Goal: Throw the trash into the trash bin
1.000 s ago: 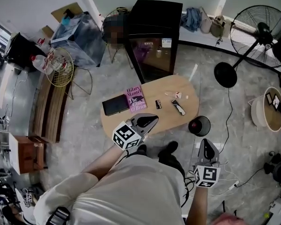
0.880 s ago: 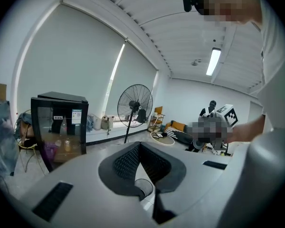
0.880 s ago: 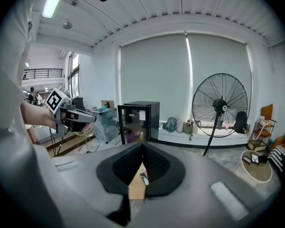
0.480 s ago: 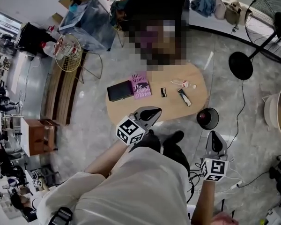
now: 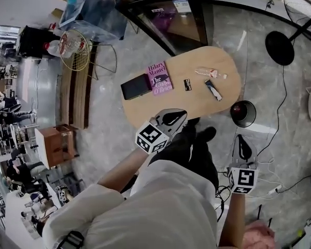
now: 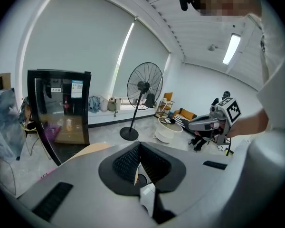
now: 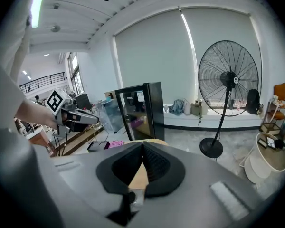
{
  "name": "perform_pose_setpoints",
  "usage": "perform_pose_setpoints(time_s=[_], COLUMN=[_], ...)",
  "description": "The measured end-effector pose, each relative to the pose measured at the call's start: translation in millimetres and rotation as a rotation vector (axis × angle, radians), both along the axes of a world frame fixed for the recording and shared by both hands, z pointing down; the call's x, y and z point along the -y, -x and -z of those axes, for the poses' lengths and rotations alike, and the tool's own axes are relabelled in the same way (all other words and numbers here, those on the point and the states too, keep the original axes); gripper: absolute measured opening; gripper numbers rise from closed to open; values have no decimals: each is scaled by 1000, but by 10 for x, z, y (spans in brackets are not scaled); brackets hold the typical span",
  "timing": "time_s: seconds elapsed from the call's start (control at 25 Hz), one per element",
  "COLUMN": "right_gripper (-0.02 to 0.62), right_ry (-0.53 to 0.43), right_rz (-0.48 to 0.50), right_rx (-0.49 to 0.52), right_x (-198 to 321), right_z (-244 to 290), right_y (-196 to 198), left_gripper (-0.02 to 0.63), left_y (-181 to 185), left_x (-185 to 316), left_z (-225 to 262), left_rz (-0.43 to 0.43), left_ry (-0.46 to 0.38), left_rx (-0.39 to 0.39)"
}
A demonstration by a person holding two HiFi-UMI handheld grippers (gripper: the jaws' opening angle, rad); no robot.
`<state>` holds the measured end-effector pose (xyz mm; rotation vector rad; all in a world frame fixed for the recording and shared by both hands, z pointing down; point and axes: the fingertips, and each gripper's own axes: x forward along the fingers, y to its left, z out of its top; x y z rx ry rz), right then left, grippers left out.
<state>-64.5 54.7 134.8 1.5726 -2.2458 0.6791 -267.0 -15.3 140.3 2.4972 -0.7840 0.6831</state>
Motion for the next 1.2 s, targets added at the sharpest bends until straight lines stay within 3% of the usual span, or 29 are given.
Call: perform_pose_setpoints(time_s=[0.56, 0.76, 0.92, 1.04, 1.2], right_gripper=[11, 11, 11, 11, 11], right_ry=[142, 162, 199, 222, 243], right_rz=[-35, -20, 9, 20, 34], right_rx=[35, -6, -5, 3, 11], right_x=[493, 661, 689, 721, 766], right_z=[-954, -1425, -1818, -2094, -2450], right_y=[472, 631, 740, 812, 922], left_gripper=[8, 8, 8, 65, 75], left_y=[265, 367, 386, 428, 519], left_x=[515, 629, 741, 840, 959], left_z=[-1374, -2031, -2470, -2825, -3301], left_rz=[-6, -42, -70, -77, -96], left_ry=[136, 208, 226, 229, 216], left_rx=[111, 169, 199, 232, 291])
